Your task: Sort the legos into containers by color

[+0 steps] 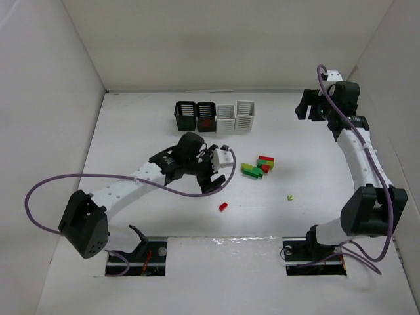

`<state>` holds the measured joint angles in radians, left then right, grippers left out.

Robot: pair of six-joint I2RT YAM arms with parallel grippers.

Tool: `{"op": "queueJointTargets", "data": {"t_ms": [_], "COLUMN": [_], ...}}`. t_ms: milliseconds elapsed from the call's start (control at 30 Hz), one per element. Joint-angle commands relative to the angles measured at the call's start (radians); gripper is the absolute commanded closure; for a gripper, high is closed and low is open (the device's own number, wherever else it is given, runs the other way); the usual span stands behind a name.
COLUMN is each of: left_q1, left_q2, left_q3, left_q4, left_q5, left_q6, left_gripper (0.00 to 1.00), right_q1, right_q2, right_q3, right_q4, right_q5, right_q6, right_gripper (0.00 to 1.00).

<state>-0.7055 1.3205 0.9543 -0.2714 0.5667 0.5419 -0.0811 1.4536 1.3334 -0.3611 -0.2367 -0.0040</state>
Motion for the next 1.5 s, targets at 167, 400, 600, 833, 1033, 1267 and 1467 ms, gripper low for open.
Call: {"op": "queueJointTargets", "data": {"t_ms": [167,400,600,833,1033,1267,1467], "left_q1": [-0.25,-0.281,-0.301,-0.319,-0.328,-0.338,-0.338], "left_q2": [0.029,0.052,0.071,0.17,0.253,0.351,0.364], "left_q3": [-0.026,-0.08,-0.089,-0.009,0.047,0.112,0.101], "left_q4": [0.093,0.051,-0.017,-0.049,-0.104,-0.104,-0.114], "left_q5": [-0.14,-0.3,-0.358,-0.389,-0.38,-0.435,-0.478], "left_q6": [-0.362,-0.628,-0.681,-0.681,-0.74,-0.761,-0.751], "left_gripper": [0.26,0.26,0.32,0.36,0.47,0.49,0.49], "right_q1": [-0.042,-0.084,-0.106,-0.115,-0.115,-0.124,-0.144], "right_q2": [-0.159,-0.285,-0.317,-0.349,-0.392,-0.44,-0.463], "right_q3": [-0.025,-0.128,-0.172,-0.195,-0.204,-0.217,-0.226], "right_q4": [-0.038,-0.027,0.007,0.028,0.019,-0.024,-0.042], "right_q5": [-0.105,-0.127,-0.165,-0.188,-0.197,-0.208,-0.208], "right_q6": [0.004,-0.007,-0.007,0.002,-0.007,-0.007,-0.016], "right_gripper": [0.21,0.2,0.2,0.2,0.19,0.19,0.19]}}
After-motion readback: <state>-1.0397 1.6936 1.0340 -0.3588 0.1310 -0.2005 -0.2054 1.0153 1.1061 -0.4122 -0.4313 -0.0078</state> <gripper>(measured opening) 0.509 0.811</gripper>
